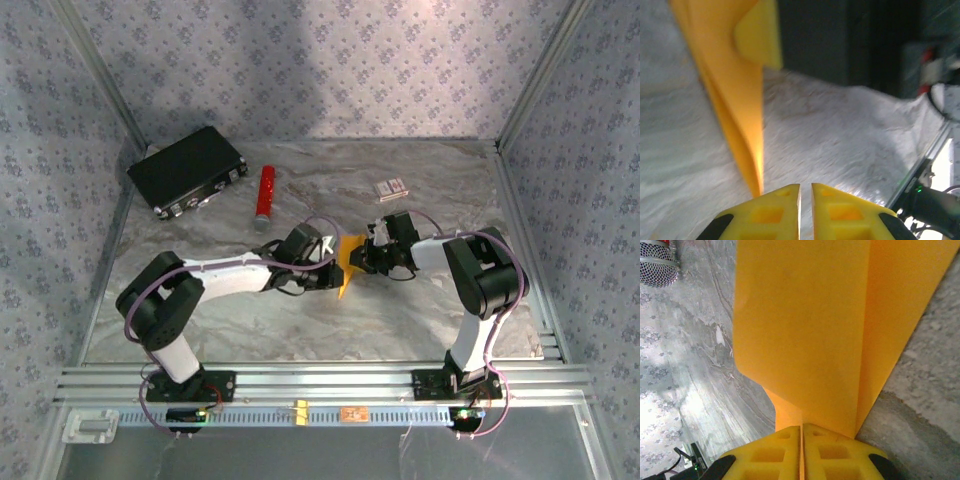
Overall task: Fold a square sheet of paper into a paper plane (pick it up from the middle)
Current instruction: Fold the wing for the fifth time at the center of the table.
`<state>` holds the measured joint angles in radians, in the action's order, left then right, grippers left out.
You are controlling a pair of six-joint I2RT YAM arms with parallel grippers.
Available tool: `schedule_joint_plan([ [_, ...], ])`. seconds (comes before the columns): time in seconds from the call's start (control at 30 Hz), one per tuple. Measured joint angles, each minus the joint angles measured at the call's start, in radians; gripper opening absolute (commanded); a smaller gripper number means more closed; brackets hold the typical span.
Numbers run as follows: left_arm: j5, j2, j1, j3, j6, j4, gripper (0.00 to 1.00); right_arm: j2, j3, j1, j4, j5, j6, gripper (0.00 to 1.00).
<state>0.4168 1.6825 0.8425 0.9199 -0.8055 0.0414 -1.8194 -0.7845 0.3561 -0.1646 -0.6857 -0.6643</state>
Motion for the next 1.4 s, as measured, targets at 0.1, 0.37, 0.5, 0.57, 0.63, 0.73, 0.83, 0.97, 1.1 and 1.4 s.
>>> schedule_joint_plan([
  [0.1,0.023,0.041,-0.001,0.048,-0.01,0.033,0.12,0.0,0.0,0.0,0.0,0.0,0.0,0.11],
  [0.37,0.047,0.17,-0.001,0.117,-0.018,0.048,0.12,0.0,-0.001,0.001,0.001,0.002,0.0,0.11],
  [0.5,0.046,0.204,-0.001,0.132,-0.014,0.039,0.12,0.0,-0.001,0.001,0.001,0.002,0.0,0.11],
  [0.57,0.044,0.209,-0.001,0.132,-0.013,0.032,0.11,0.0,-0.001,0.001,0.001,0.002,0.0,0.11],
  [0.63,0.042,0.216,-0.001,0.132,-0.007,0.026,0.11,0.0,-0.001,0.001,0.001,0.002,0.0,0.11],
  [0.73,0.034,0.22,0.002,0.129,0.005,0.003,0.11,0.0,-0.001,0.001,0.001,0.002,0.0,0.11],
  [0.83,0.023,0.22,0.012,0.116,0.021,-0.017,0.11,0.0,-0.001,0.001,0.001,0.002,0.0,0.11],
  [0.97,0.002,0.218,0.029,0.083,0.027,-0.004,0.11,0.0,-0.001,0.001,0.001,0.002,0.0,0.11],
  [1.1,-0.011,0.204,0.031,0.06,0.029,0.015,0.11,0.0,-0.001,0.002,0.001,0.002,0.0,0.11],
  [1.4,-0.043,0.157,0.051,0.022,0.046,-0.018,0.11,0.0,-0.001,0.002,0.001,0.002,0.0,0.11],
])
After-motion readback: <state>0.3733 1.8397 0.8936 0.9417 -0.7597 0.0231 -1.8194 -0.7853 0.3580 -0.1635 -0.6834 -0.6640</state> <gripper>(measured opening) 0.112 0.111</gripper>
